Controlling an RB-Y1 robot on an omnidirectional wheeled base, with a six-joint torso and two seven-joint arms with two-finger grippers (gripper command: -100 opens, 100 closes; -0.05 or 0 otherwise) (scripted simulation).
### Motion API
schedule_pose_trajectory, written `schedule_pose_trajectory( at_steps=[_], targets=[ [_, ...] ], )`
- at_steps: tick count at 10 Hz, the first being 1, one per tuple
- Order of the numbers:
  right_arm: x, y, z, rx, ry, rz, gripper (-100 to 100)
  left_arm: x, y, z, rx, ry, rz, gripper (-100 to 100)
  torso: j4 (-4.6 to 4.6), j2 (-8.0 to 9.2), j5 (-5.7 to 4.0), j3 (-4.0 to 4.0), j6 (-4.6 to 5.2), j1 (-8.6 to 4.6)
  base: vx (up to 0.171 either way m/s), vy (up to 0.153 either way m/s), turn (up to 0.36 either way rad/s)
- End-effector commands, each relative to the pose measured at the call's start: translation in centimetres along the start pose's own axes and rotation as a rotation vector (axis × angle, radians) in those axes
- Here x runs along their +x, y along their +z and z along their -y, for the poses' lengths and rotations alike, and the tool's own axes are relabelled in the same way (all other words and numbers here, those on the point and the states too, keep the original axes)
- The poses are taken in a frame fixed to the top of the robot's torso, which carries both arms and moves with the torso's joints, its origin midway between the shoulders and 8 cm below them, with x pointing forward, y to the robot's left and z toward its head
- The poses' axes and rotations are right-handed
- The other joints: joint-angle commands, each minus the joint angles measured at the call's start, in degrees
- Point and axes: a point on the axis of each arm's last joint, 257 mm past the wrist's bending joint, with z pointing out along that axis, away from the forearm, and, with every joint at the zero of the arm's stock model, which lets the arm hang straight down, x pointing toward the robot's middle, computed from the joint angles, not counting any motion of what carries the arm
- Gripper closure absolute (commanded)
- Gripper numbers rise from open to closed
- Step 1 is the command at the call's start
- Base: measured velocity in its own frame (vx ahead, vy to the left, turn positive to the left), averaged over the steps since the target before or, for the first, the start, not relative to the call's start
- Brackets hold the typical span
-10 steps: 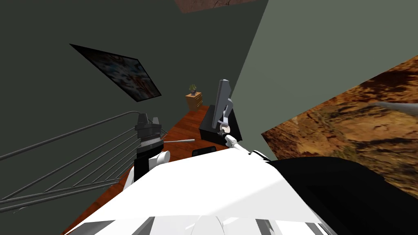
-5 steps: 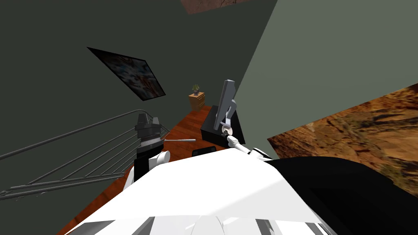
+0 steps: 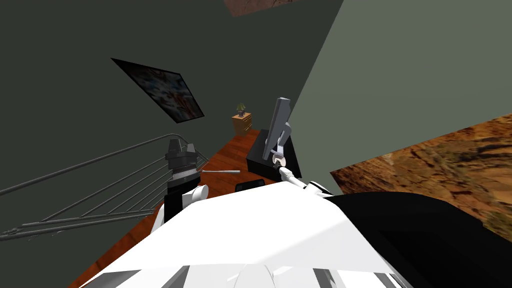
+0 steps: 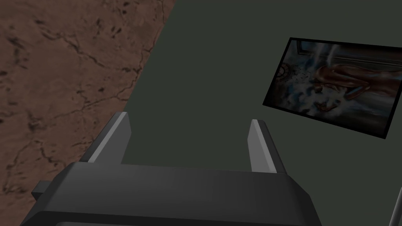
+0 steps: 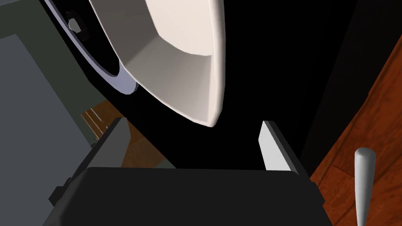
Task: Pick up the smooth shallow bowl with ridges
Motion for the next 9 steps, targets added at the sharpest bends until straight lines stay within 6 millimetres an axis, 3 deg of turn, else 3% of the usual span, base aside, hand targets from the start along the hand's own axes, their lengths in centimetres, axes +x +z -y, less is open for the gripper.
schedule_pose_trajectory(
  at_steps=[1, 3, 4, 5, 6, 7, 9],
  targets=[
    [2.9, -0.2, -0.9, -0.014, -0.067, -0.058, -100, 0.0, 0.0, 0.0, 0.000, 0.000, 0.000, 0, 0.00, 0.00, 0.00, 0.00, 0.00, 0.00, 0.051, -0.012, 0.114],
    [2.9, -0.2, -1.0, -0.016, -0.057, -0.059, -100, 0.0, 0.0, 0.0, 0.000, 0.000, 0.000, 0, -0.03, -0.11, -0.01, -0.07, 0.02, -0.04, 0.036, -0.011, 0.028],
    [4.3, -0.6, -2.5, -0.039, -0.089, -0.083, -100, 0.0, 0.0, 0.0, 0.000, 0.000, 0.000, 0, -0.01, -0.04, -0.01, -0.03, 0.02, -0.02, 0.023, -0.009, 0.039],
    [3.7, -0.5, -2.1, -0.028, -0.078, -0.072, -100, 0.0, 0.0, 0.0, 0.000, 0.000, 0.000, 0, -0.01, -0.02, -0.01, -0.02, 0.02, -0.02, 0.012, -0.006, 0.009],
    [3.8, -0.5, -2.2, -0.030, -0.078, -0.074, 0, 0.0, 0.0, 0.0, 0.000, 0.000, 0.000, 0, 0.00, 0.01, 0.00, 0.00, 0.01, -0.01, 0.000, 0.000, 0.000],
    [3.0, -0.4, -2.8, -0.028, -0.070, -0.082, -100, 0.0, 0.0, 0.0, 0.000, 0.000, 0.000, 0, 0.01, 0.04, 0.00, 0.02, 0.01, 0.01, -0.008, -0.042, 0.066],
    [1.5, -0.2, -4.0, -0.024, -0.055, -0.097, -100, 0.0, 0.0, 0.0, 0.000, 0.000, 0.000, 0, 0.02, 0.08, -0.07, 0.04, 0.00, -0.36, -0.010, -0.141, 0.127]
  ],
)
